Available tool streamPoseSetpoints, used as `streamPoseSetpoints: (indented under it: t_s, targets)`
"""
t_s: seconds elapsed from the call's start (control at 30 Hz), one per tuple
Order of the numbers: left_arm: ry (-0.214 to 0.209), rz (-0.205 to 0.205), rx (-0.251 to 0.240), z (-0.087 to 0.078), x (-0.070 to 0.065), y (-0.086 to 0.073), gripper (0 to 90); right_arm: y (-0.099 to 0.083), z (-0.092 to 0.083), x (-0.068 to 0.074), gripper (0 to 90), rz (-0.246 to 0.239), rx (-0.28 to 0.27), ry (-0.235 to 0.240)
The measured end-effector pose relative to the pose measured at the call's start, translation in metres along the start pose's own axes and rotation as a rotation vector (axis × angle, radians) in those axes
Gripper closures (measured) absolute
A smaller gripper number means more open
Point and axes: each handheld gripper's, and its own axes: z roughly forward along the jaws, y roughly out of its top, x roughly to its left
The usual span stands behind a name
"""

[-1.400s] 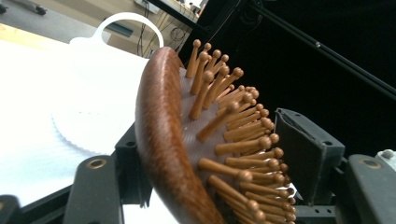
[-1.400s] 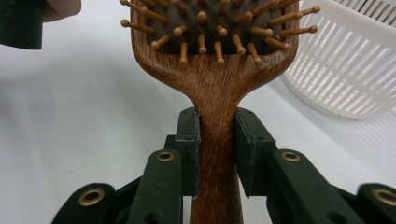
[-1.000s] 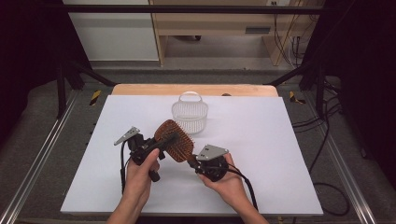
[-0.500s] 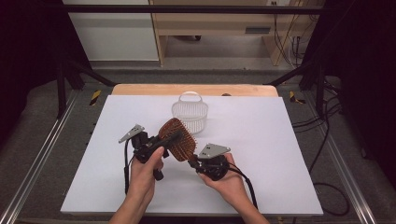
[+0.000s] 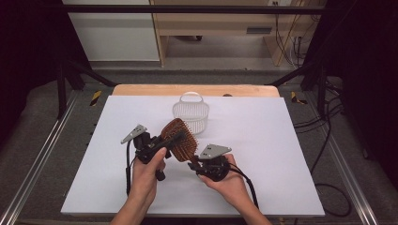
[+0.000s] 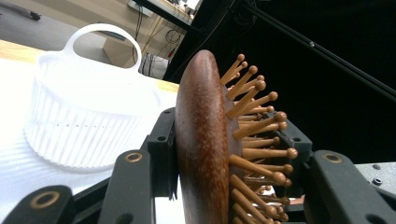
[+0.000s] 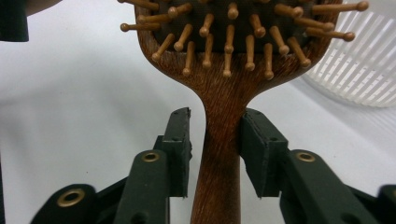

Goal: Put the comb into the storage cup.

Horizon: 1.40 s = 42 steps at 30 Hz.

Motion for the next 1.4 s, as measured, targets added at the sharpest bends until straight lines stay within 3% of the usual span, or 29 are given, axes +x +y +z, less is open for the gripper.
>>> streamPoseSetpoints:
  t_s: [0.4, 0.8, 0.97, 1.17, 1.4]
  targets:
    - [0.012, -0.006, -0.015, -0.002, 0.001, 0.003, 52.1, 0.0, -0.003, -0.005, 48.1, 0.037, -0.018, -0.004]
    - [0.031, -0.009, -0.046, -0.006, 0.0, 0.008, 52.1, -0.002, -0.013, -0.01, 30.3, 0.086, -0.015, -0.05]
    - [0.041, -0.004, -0.073, -0.008, -0.002, 0.012, 52.1, -0.005, -0.032, -0.019, 21.5, 0.11, -0.111, -0.045]
    - [0.043, 0.035, -0.09, -0.012, -0.009, 0.018, 52.2, -0.016, -0.056, -0.03, 16.7, 0.099, -0.158, -0.045]
    - [0.043, 0.093, -0.095, -0.013, -0.019, 0.024, 52.2, -0.034, -0.086, -0.057, 10.9, 0.182, -0.201, -0.1]
